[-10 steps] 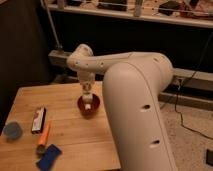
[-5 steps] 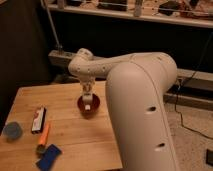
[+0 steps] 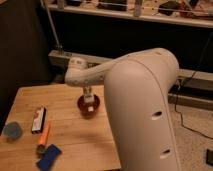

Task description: Place the bottle in the ceramic bowl

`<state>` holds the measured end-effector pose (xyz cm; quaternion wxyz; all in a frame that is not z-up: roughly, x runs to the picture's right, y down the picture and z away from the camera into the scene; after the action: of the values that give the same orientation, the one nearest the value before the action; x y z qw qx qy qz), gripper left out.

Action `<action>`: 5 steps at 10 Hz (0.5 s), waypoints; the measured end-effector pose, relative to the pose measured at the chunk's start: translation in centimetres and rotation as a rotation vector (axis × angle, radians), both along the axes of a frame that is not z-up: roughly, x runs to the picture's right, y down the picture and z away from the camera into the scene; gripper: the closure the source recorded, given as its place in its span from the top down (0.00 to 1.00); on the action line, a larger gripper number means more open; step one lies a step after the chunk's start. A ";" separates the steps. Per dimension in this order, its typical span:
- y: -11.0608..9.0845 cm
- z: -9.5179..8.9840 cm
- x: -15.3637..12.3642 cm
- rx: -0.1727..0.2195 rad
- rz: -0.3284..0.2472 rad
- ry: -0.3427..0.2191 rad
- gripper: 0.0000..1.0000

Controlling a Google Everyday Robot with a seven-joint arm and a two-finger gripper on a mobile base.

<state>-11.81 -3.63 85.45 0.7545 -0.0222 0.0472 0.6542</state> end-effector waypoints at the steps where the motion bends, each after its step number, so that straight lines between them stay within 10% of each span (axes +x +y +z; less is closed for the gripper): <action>1: 0.4 0.2 0.2 0.006 0.003 0.004 0.80; 5: 0.4 0.2 0.3 0.007 0.008 0.007 0.80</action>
<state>-11.53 -3.19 85.63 0.7517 -0.0173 0.0476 0.6576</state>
